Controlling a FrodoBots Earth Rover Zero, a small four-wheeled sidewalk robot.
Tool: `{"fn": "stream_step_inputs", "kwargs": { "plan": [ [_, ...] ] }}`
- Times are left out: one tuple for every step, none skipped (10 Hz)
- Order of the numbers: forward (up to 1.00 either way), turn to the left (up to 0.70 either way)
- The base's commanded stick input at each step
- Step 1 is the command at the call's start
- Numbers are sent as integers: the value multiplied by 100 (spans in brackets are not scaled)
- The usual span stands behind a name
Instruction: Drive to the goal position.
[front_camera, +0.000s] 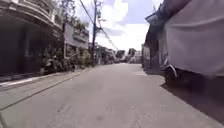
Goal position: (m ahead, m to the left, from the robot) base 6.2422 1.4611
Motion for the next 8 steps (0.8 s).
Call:
{"fn": "stream_step_inputs", "kwargs": {
  "plan": [
    [70,0],
    [70,-2],
    [70,-10],
    [70,-34],
    [70,-35],
    [70,-25],
    [70,-11],
    [70,-5]
  ]
}}
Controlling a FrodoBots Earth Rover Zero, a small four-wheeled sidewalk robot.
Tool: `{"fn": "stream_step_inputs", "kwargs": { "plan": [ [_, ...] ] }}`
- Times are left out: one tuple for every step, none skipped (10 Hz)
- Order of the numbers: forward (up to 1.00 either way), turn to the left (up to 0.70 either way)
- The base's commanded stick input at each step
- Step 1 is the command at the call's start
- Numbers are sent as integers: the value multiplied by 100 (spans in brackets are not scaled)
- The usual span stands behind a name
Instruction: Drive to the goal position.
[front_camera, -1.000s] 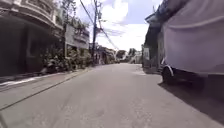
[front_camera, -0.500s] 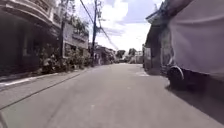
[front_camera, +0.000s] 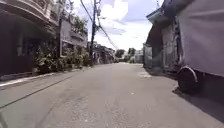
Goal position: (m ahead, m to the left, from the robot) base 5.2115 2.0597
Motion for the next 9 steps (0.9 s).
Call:
{"fn": "stream_step_inputs", "kwargs": {
  "plan": [
    [70,0],
    [70,0],
    [70,0],
    [70,0],
    [70,0],
    [70,0],
    [70,0],
    [70,0],
    [70,0]
  ]
}}
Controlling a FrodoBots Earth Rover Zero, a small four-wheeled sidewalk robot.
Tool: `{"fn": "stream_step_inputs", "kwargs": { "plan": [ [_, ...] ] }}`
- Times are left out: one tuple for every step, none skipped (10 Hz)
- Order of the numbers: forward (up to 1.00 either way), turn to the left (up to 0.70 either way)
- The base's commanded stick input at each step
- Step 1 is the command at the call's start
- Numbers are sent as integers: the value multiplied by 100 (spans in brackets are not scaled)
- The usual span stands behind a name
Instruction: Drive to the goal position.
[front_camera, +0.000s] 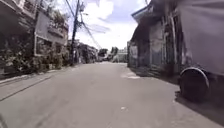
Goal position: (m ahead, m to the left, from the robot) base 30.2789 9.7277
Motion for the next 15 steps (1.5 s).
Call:
{"fn": "stream_step_inputs", "kwargs": {
  "plan": [
    [70,0],
    [70,0],
    [70,0],
    [70,0],
    [70,0],
    [70,0],
    [70,0],
    [70,0],
    [70,0],
    [70,0],
    [70,0],
    [70,0],
    [70,0],
    [70,0],
    [70,0]
  ]
}}
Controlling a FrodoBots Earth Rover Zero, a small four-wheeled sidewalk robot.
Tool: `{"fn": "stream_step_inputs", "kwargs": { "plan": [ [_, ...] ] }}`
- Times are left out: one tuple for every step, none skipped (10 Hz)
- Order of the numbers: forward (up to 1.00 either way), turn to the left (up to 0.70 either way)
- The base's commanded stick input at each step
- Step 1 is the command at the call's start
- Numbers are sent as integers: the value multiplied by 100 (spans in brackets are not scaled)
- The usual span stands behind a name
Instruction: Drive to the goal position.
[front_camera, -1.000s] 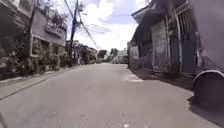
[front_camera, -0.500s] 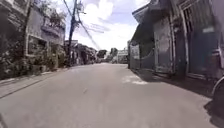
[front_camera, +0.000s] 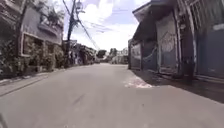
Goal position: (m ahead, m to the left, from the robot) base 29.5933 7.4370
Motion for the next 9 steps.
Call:
{"fn": "stream_step_inputs", "kwargs": {
  "plan": [
    [70,0],
    [70,0],
    [70,0],
    [70,0],
    [70,0],
    [70,0],
    [70,0],
    [70,0],
    [70,0]
  ]
}}
